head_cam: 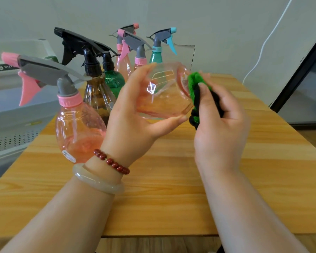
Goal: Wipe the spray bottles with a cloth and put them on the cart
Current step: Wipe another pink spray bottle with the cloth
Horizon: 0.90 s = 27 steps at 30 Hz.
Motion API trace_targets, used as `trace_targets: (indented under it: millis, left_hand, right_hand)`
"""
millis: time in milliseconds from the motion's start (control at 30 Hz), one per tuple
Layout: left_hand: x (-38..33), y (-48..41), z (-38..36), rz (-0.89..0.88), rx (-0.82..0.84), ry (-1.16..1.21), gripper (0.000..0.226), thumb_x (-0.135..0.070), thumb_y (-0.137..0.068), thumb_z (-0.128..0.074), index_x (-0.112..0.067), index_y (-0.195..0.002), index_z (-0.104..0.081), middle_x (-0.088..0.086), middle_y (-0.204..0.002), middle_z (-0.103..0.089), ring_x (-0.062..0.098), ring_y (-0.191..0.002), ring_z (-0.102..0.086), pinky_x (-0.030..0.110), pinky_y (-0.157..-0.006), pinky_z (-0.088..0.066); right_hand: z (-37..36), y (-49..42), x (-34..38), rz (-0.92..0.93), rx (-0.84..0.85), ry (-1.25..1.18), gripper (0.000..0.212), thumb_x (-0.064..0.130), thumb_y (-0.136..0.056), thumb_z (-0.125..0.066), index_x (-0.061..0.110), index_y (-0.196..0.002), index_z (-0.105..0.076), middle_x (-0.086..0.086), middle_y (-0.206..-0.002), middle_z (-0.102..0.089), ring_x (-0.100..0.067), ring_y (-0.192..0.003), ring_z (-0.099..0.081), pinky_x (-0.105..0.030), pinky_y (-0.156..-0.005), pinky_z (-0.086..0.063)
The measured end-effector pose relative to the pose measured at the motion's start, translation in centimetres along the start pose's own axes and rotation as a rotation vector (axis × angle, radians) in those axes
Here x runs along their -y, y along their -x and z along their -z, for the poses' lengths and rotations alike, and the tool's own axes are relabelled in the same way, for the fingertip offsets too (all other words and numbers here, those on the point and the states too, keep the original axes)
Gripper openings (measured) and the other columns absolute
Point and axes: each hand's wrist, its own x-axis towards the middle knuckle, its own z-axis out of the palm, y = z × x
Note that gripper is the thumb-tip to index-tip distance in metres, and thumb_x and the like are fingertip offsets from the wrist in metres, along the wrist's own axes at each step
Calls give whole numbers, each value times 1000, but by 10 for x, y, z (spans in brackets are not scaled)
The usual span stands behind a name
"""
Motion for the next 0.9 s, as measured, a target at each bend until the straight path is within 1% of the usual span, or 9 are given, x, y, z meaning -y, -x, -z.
trace_targets:
  millis: [100,167,300,400,467,533,633,800,900]
  left_hand:
    - [-3,0,1,-3,-7,62,88,-27,-75,-84,2,-143,-36,15,-140,-51,28,-132,-52,49,-107,-46]
    - [-5,0,1,-1,-2,106,88,-22,-76,-82,6,-143,-33,19,-141,-49,28,-132,-51,48,-106,-47]
    - [-5,3,2,-31,29,50,91,-32,-74,-83,0,-144,-35,15,-142,-48,27,-133,-51,45,-103,-50]
    - [-8,7,1,-77,93,-91,90,-36,-72,-83,-7,-144,-37,9,-142,-49,19,-132,-51,29,-100,-51]
    - [-8,8,3,-121,126,-194,91,-44,-71,-81,-19,-144,-34,2,-144,-47,14,-133,-48,31,-107,-45]
    - [-7,5,6,-141,154,-283,89,-53,-70,-76,-32,-144,-32,-13,-141,-44,14,-135,-45,44,-111,-42]
    - [-6,1,10,-181,193,-423,87,-60,-69,-71,-36,-144,-33,-20,-136,-41,20,-138,-37,57,-112,-33]
    - [-6,0,12,-207,257,-589,80,-64,-73,-63,-40,-143,-35,-17,-138,-41,27,-149,-18,69,-116,-9]
    - [-6,0,12,-228,285,-666,77,-62,-73,-59,-41,-143,-35,-13,-138,-45,29,-150,-14,62,-119,6]
  right_hand:
    - [-3,5,3,122,54,33,20,22,-91,-62,24,-109,-71,0,-121,-70,-31,-121,-61,-62,-95,-50]
    - [-4,7,6,235,97,75,23,17,-93,-59,17,-116,-66,2,-119,-68,-21,-122,-61,-52,-97,-52]
    - [9,-9,-2,-55,2,120,15,13,-94,-63,14,-105,-73,12,-84,-72,0,-71,-65,-21,-60,-52]
    - [22,-22,-1,-99,49,156,22,9,-93,-63,22,-107,-72,8,-97,-75,-7,-90,-70,-27,-73,-57]
    - [28,-27,7,-48,138,197,21,12,-94,-61,27,-103,-73,6,-99,-75,-10,-95,-69,-25,-74,-55]
    - [35,-31,15,-77,255,227,13,38,-92,-64,34,-90,-76,-2,-86,-72,-12,-85,-67,-28,-67,-52]
    - [45,-39,25,-77,516,377,55,83,-67,-58,41,-100,-70,2,-99,-70,-7,-88,-67,-20,-70,-52]
    - [40,-34,25,-108,687,534,62,72,-51,-73,53,-107,-56,33,-106,-64,9,-101,-61,-9,-77,-44]
    - [37,-28,21,-152,697,523,64,63,-48,-82,56,-105,-54,41,-98,-61,16,-94,-59,-2,-70,-42]
